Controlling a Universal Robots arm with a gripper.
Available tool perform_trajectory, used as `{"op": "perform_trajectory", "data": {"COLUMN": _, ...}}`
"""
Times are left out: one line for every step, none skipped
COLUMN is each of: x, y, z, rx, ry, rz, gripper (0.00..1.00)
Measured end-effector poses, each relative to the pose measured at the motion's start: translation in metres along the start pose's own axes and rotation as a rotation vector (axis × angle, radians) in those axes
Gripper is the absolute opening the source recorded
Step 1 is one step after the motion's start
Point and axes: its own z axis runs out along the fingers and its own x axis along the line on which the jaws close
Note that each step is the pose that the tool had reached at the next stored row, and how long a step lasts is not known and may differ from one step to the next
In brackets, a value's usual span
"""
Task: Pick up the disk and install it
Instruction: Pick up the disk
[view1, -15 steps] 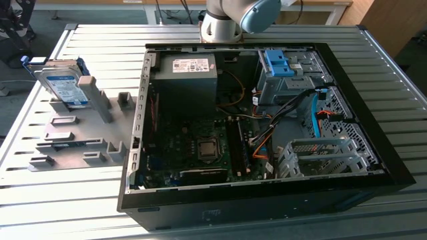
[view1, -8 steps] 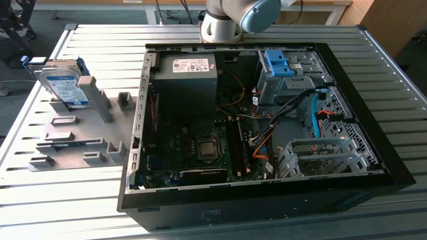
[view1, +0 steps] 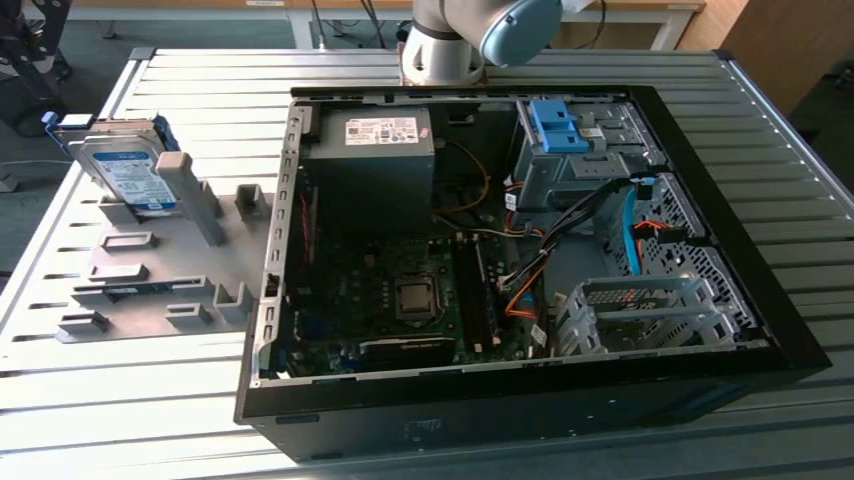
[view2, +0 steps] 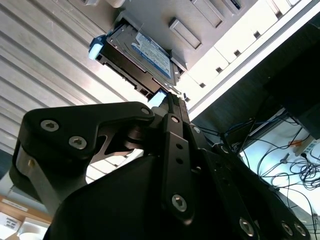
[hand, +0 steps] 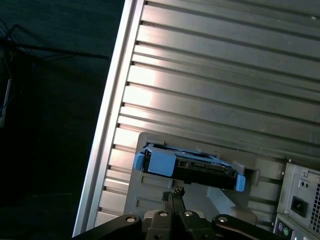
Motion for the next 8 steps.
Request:
{"op": "perform_trajectory", "data": {"x": 0.0, "y": 0.0, "z": 0.0, "rx": 0.0, "ry": 0.0001, "rz": -0.002, "gripper": 0.11}}
{"op": "perform_trajectory", "data": {"x": 0.0, "y": 0.0, "z": 0.0, "rx": 0.0, "ry": 0.0001, "rz": -0.003, "gripper": 0.11}}
{"op": "perform_trajectory", "data": {"x": 0.0, "y": 0.0, "z": 0.0, "rx": 0.0001, "ry": 0.0003, "rz": -0.005, "gripper": 0.11}}
{"op": "perform_trajectory", "data": {"x": 0.0, "y": 0.0, "z": 0.0, "rx": 0.0, "ry": 0.0003, "rz": -0.006, "gripper": 0.11}}
{"op": "perform_trajectory", "data": {"x": 0.0, "y": 0.0, "z": 0.0, "rx": 0.0001, "ry": 0.0004, "rz": -0.008, "gripper": 0.11}}
{"op": "perform_trajectory", "data": {"x": 0.0, "y": 0.0, "z": 0.0, "rx": 0.0001, "ry": 0.0003, "rz": -0.009, "gripper": 0.11}}
{"op": "perform_trajectory", "data": {"x": 0.0, "y": 0.0, "z": 0.0, "rx": 0.0001, "ry": 0.0004, "rz": -0.01, "gripper": 0.11}}
{"op": "perform_trajectory", "data": {"x": 0.0, "y": 0.0, "z": 0.0, "rx": 0.0001, "ry": 0.0005, "rz": -0.012, "gripper": 0.11}}
